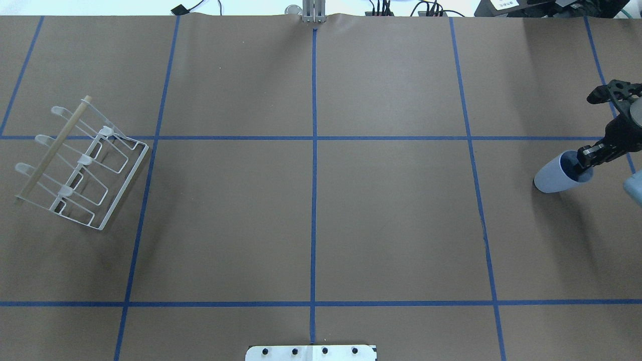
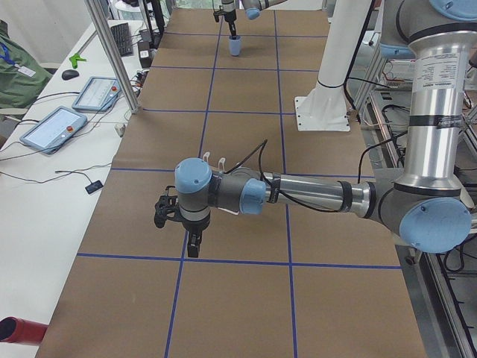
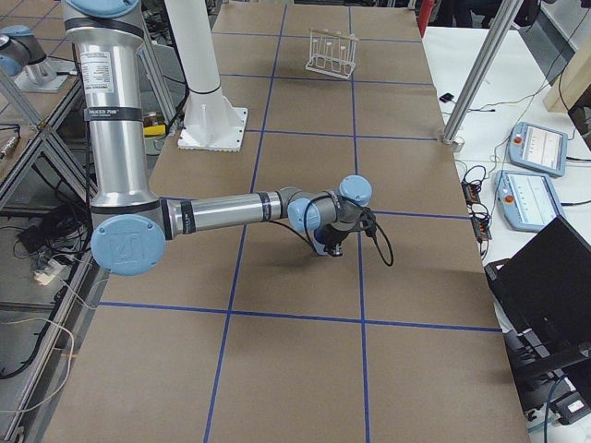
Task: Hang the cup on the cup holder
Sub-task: 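Lift the blue cup with the right gripper and carry it toward the center, then move the left gripper to the cup's open end while the right gripper holds it, then close the left gripper on the cup rim and open the right gripper, then carry the cup with the left gripper toward the rack while the right gripper withdraws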
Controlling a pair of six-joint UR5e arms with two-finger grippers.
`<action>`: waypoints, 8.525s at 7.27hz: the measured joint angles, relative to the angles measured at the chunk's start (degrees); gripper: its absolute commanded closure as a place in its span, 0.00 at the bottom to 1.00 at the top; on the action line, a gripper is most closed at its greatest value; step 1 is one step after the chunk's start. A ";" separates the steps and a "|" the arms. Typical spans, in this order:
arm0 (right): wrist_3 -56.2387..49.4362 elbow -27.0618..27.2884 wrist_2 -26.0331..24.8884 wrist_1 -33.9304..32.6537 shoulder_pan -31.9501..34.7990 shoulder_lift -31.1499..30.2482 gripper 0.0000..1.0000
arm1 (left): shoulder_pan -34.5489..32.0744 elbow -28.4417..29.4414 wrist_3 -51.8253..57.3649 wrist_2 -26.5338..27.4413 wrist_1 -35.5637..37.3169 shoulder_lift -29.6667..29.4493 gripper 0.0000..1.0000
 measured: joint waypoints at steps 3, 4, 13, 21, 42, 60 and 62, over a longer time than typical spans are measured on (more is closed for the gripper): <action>0.54 5.25 4.78 0.77 3.72 -0.13 1.00 | 0.00 -0.11 -0.19 0.00 0.05 -0.42 0.01; 1.05 7.66 6.57 0.81 5.01 0.08 1.00 | 0.00 -0.25 -0.25 -0.04 0.04 -0.94 0.01; 68.88 13.33 2.84 54.81 -0.67 10.01 1.00 | 10.93 -6.40 -49.31 -0.13 -41.75 -7.01 0.01; 96.94 13.61 -13.89 88.38 -20.64 10.29 1.00 | 32.45 -7.28 -110.98 3.01 -77.92 -19.70 0.01; 96.98 13.42 -19.89 92.91 -29.32 14.43 0.01 | 60.76 -13.35 -121.58 27.06 -76.99 -30.80 1.00; 55.93 -7.06 -7.70 80.35 0.86 5.61 0.00 | 35.93 -13.91 -93.80 11.01 -51.27 -26.23 1.00; 32.56 -8.05 0.57 63.02 9.46 5.22 0.00 | 31.04 -15.28 -84.13 8.85 -41.69 -25.45 1.00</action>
